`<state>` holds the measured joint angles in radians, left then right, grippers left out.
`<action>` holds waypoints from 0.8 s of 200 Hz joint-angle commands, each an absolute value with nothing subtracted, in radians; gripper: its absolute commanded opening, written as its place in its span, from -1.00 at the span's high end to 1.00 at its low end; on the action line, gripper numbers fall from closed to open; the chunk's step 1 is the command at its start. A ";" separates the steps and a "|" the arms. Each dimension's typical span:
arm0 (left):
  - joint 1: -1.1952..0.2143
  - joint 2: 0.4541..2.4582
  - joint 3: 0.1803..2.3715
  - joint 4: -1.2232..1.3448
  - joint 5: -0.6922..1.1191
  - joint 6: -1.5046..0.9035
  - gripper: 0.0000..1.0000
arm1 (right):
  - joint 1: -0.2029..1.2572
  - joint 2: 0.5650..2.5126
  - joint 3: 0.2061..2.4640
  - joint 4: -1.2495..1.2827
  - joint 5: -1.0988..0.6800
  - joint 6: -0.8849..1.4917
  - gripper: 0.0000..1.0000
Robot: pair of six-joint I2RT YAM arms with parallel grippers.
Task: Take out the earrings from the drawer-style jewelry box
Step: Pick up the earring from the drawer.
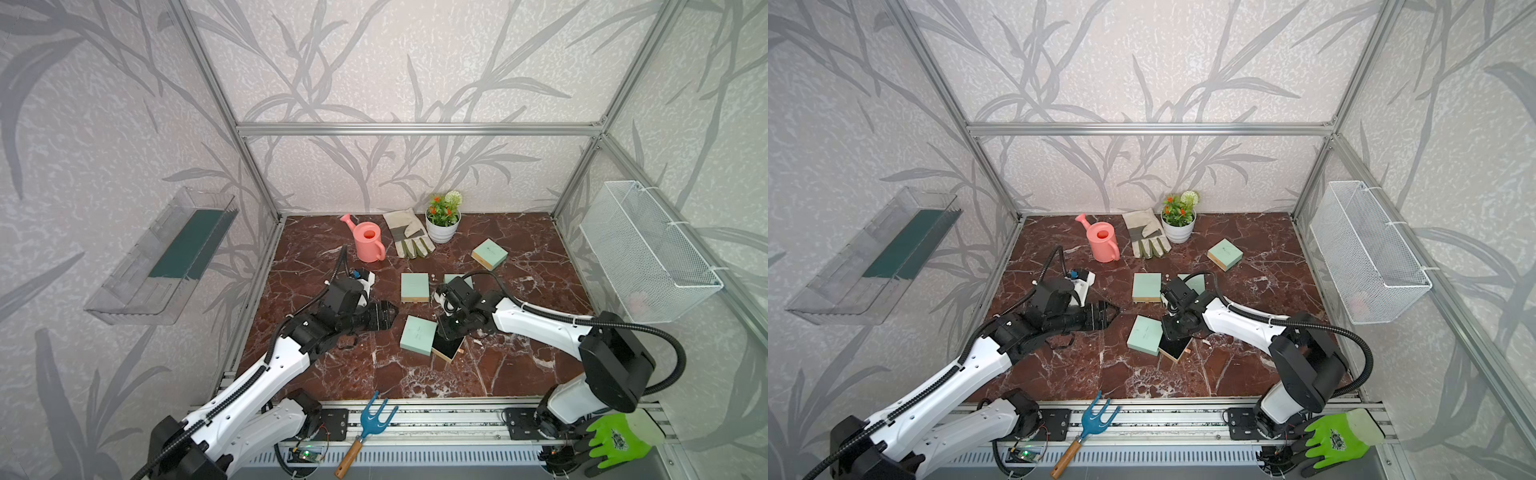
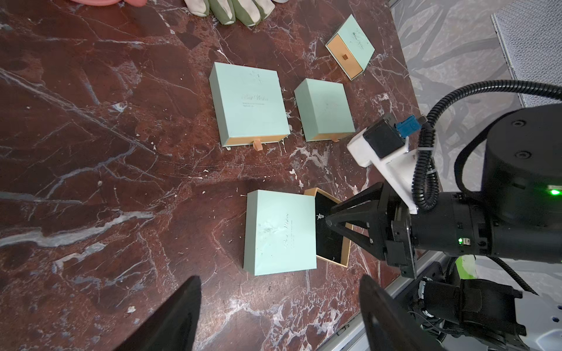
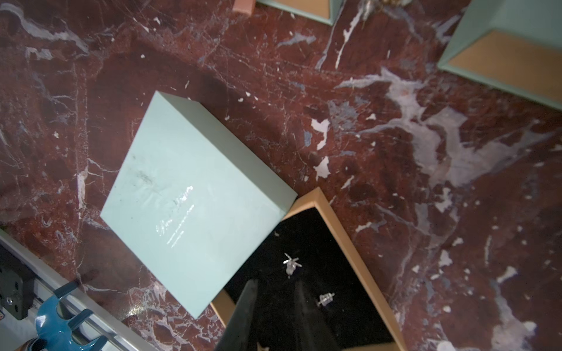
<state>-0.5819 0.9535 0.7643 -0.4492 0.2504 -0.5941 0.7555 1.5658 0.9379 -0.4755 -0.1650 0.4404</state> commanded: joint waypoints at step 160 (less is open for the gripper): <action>-0.577 0.958 0.763 -0.428 0.232 -0.585 -0.62 | 0.762 1.638 0.975 -0.506 -0.135 0.447 0.77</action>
<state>-0.5812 0.9581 0.7639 -0.4370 0.2401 -0.5945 0.7559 1.6310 0.9527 -0.4778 -0.1535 0.4412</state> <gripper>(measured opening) 0.809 0.126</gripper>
